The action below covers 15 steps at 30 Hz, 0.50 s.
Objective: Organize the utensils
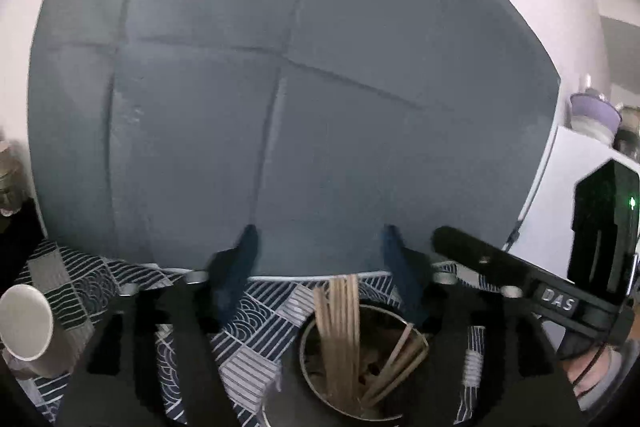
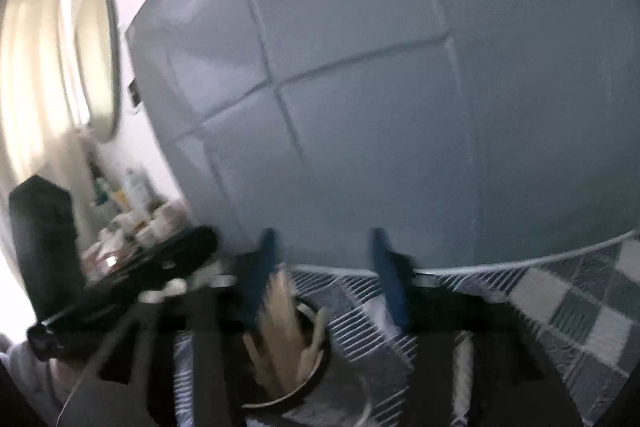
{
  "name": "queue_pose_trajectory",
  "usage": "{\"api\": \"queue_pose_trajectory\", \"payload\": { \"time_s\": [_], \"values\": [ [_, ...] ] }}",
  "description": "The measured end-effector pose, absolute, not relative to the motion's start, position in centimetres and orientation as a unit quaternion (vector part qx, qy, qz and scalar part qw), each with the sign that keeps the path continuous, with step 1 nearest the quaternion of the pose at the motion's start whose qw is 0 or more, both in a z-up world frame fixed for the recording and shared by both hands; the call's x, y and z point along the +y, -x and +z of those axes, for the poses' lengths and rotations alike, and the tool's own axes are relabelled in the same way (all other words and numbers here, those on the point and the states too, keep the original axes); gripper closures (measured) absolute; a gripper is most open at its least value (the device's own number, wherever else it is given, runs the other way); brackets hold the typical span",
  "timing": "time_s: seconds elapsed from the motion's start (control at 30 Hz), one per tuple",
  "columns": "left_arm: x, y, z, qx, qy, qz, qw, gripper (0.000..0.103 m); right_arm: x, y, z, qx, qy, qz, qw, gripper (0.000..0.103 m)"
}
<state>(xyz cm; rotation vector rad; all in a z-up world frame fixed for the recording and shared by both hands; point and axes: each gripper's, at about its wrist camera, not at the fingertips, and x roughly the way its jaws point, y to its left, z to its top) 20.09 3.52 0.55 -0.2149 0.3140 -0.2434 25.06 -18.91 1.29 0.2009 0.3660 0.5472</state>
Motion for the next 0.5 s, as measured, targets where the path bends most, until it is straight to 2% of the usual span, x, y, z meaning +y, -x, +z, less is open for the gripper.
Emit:
{"api": "queue_pose_trajectory", "payload": {
  "time_s": [0.07, 0.13, 0.3, 0.4, 0.5],
  "values": [
    [4.0, -19.9, 1.2, 0.155, 0.094, -0.100, 0.978, 0.011, -19.1, -25.0, 2.0, 0.178, -0.095, 0.253, 0.946, 0.037],
    [4.5, -19.7, 1.6, 0.153, 0.080, -0.080, 0.982, 0.006, -19.3, -24.9, 2.5, 0.181, -0.091, 0.240, 0.949, 0.019],
    [4.5, -18.9, 2.0, 0.184, 0.036, -0.042, 0.981, 0.006, -19.3, -24.6, 2.9, 0.205, -0.075, 0.219, 0.951, 0.009],
    [5.0, -17.6, 1.3, 0.199, 0.028, -0.033, 0.979, 0.006, -19.3, -24.1, 2.3, 0.252, -0.074, 0.202, 0.944, 0.008],
    [5.5, -16.3, 0.3, 0.247, 0.038, -0.033, 0.968, 0.006, -19.5, -22.8, 1.1, 0.288, -0.075, 0.190, 0.936, 0.008]
  ]
}}
